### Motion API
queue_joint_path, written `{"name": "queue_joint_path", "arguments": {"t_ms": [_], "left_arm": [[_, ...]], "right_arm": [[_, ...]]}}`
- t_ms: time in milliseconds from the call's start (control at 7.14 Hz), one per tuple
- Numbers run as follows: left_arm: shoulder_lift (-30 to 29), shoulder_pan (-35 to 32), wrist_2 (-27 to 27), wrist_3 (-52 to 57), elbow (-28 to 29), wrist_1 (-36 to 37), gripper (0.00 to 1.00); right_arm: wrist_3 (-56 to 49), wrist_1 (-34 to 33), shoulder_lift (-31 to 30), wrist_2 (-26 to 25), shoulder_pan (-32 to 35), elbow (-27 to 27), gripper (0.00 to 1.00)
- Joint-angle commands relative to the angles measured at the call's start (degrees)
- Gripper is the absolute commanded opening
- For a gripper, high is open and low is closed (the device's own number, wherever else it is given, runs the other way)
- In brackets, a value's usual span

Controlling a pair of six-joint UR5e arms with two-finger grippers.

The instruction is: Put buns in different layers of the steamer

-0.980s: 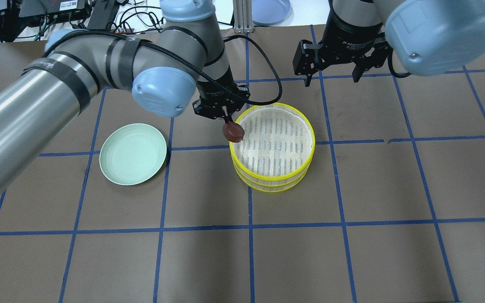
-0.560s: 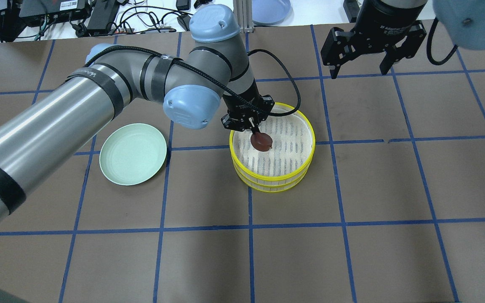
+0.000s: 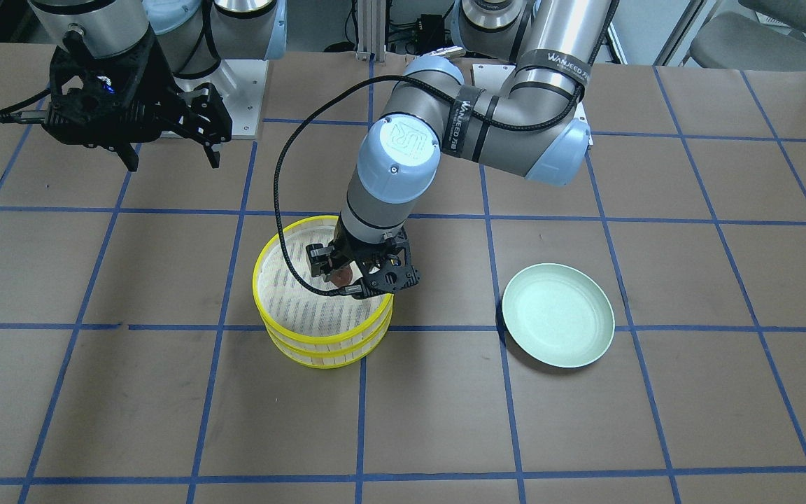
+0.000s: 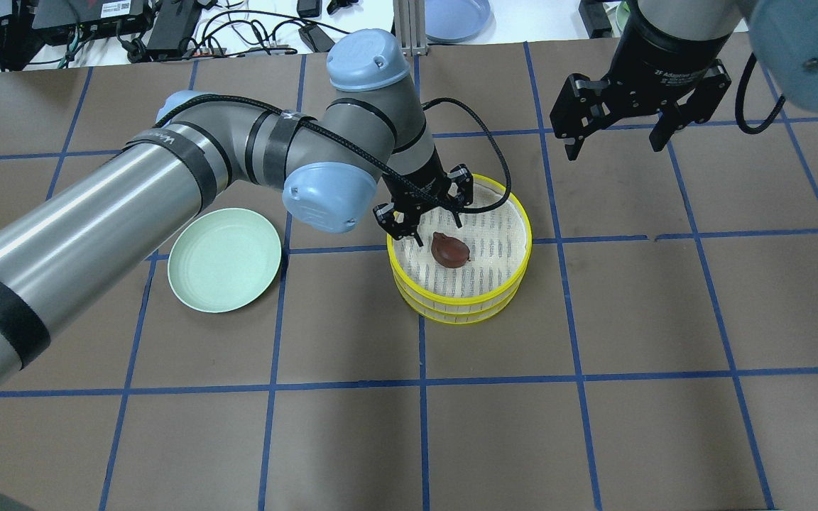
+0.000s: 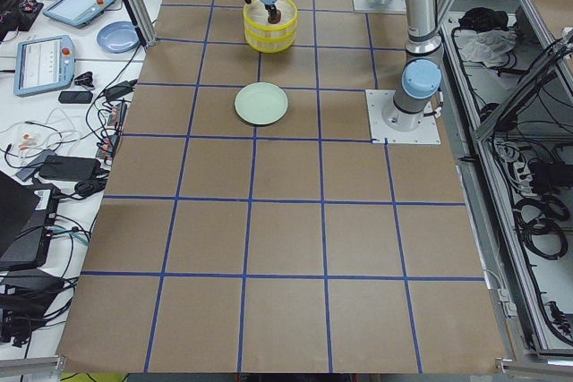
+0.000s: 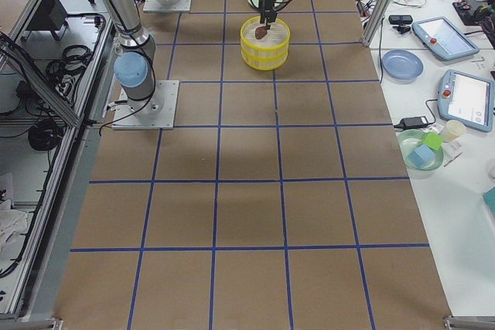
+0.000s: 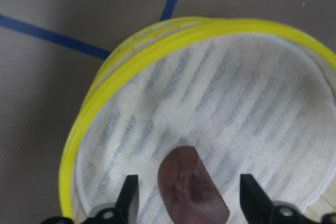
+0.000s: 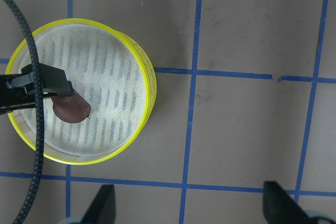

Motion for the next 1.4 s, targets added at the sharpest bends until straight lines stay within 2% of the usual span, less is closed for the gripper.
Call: {"name": "queue_joint_path", "arguments": {"t_ms": [0, 140, 560, 700, 840, 1260], "left_arm": [[5.7, 1.4, 6.9, 8.7, 0.7, -0.6, 1.00], [8.9, 3.3, 9.6, 14.2, 0.7, -1.2, 1.00], [17.6, 15.1, 10.5, 35.1, 0.7, -9.1, 1.00], [19.8, 18.9, 10.6, 38.2, 2.0, -9.8, 1.00], [20.7, 20.9, 10.6, 38.6, 4.5, -14.4, 1.00], [21.3, 21.7, 10.5, 39.4, 4.8, -16.1, 1.00]], "right_arm": [[0.1, -0.2, -0.3, 0.3, 0.0, 0.3, 1.00], [0.2, -0.3, -0.2, 0.4, 0.0, 0.0, 1.00], [0.4, -0.1, 0.0, 0.2, 0.0, -1.5, 1.00], [1.6, 0.3, -0.2, 0.1, 0.0, -1.4, 1.00], [4.0, 0.4, -0.1, 0.3, 0.1, -1.4, 1.00], [3.3, 0.9, 0.0, -0.6, 0.4, -1.2, 1.00]]}}
